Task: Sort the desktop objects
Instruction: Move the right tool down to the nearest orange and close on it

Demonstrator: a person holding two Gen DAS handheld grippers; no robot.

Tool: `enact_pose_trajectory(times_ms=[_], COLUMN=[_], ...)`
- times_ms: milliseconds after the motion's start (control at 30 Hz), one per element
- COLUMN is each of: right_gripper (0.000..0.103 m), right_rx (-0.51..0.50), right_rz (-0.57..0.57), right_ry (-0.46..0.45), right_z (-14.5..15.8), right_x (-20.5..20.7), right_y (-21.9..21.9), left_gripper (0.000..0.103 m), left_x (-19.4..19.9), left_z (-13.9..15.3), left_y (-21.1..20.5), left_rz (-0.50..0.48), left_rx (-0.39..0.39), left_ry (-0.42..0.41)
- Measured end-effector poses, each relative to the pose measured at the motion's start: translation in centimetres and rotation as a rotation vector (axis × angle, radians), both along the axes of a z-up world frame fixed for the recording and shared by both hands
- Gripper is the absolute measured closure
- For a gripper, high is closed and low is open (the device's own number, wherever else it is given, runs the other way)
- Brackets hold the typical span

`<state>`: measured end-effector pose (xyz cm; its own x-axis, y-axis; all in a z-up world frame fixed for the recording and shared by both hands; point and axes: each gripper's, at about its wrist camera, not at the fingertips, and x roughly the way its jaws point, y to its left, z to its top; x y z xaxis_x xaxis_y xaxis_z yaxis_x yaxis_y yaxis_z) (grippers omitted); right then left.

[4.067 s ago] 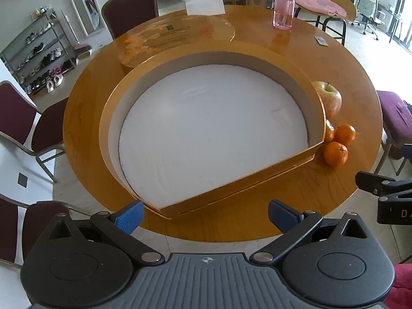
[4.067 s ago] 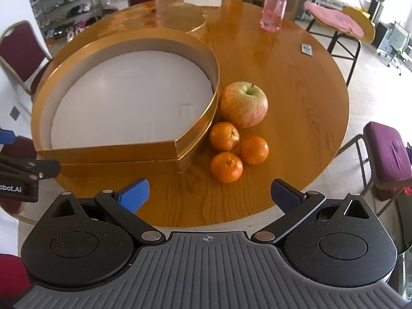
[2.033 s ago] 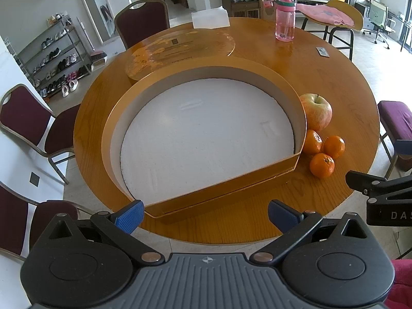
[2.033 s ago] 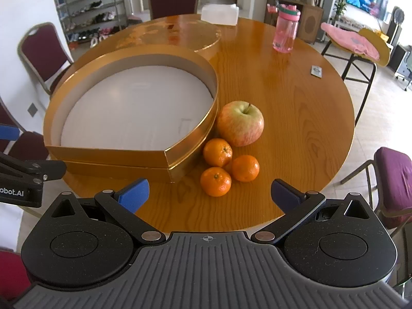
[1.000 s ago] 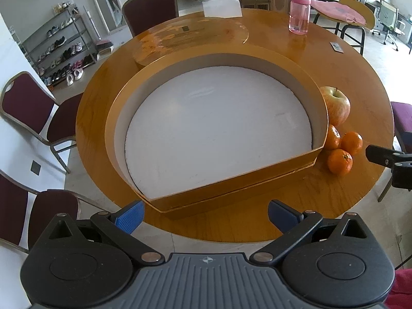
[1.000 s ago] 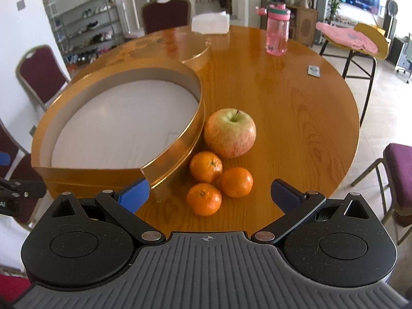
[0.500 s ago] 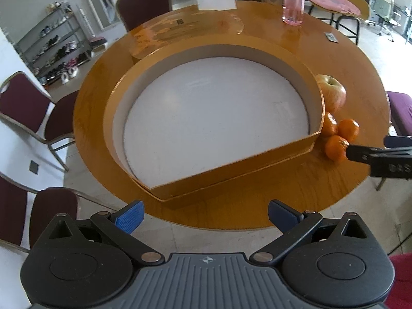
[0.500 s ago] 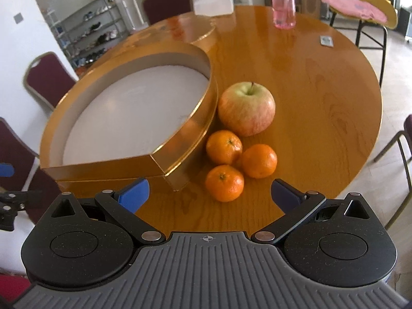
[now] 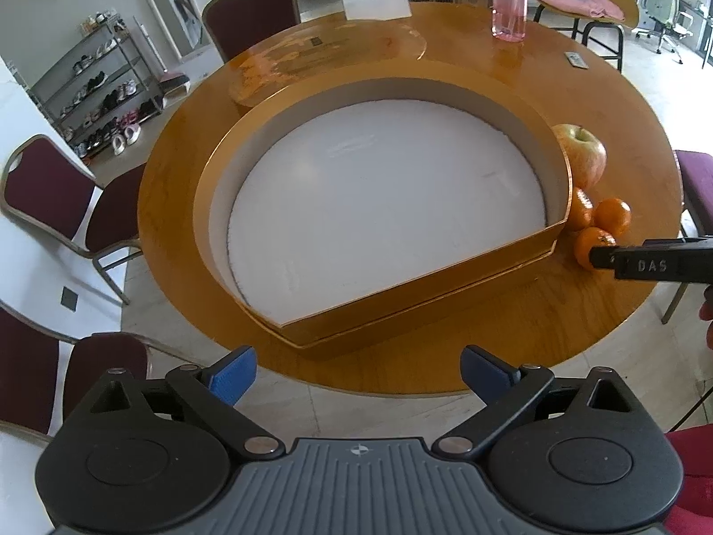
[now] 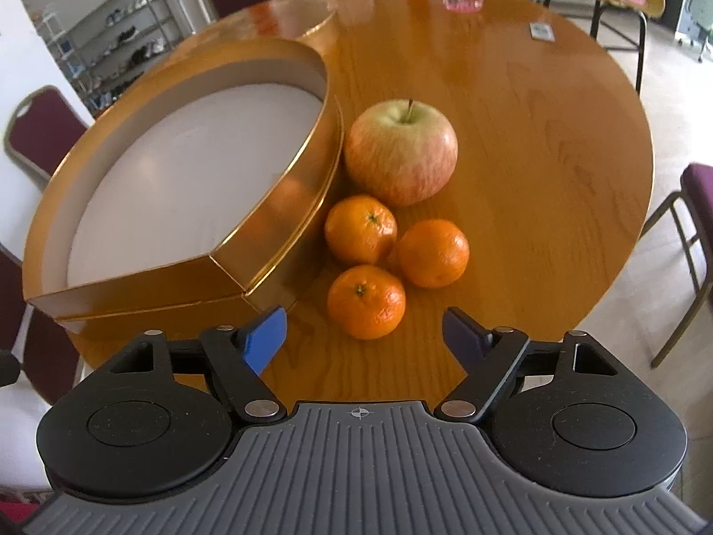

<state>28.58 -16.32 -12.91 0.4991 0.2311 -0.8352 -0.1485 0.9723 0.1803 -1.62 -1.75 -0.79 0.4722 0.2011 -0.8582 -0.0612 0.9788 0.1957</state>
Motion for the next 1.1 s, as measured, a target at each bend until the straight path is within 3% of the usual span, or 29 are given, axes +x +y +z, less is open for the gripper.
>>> enact_pose_trajectory(times_ms=[167, 533, 600, 867, 1100], right_gripper=[0.034, 0.035, 0.039, 0.054, 0.056], right_rx=[0.005, 0.004, 0.01, -0.012, -0.009], right_rz=[-0.043, -0.136, -0.162, -0.179, -0.172], right_ry=[0.001, 0.08, 0.099, 0.111, 0.106], right_z=[-0.5, -2.0, -2.2, -2.5, -2.6], right_x=[0.6, 2.5, 3.0, 3.5, 3.3], right_y=[0.0, 1.0, 1.0, 1.5, 1.4], left_gripper=[0.003, 0.003, 0.003, 0.003, 0.003], left_x=[0.1, -0.1, -0.1, 0.0, 0.3], left_z=[-0.1, -0.3, -0.4, -0.4, -0.6], left_y=[0.4, 1.1, 1.2, 1.3, 1.0], left_rz=[0.003, 0.012, 0.012, 0.006, -0.015], left_rx=[0.003, 0.011, 0.011, 0.007, 0.007], left_ry=[0.009, 0.024, 0.025, 0.024, 0.025])
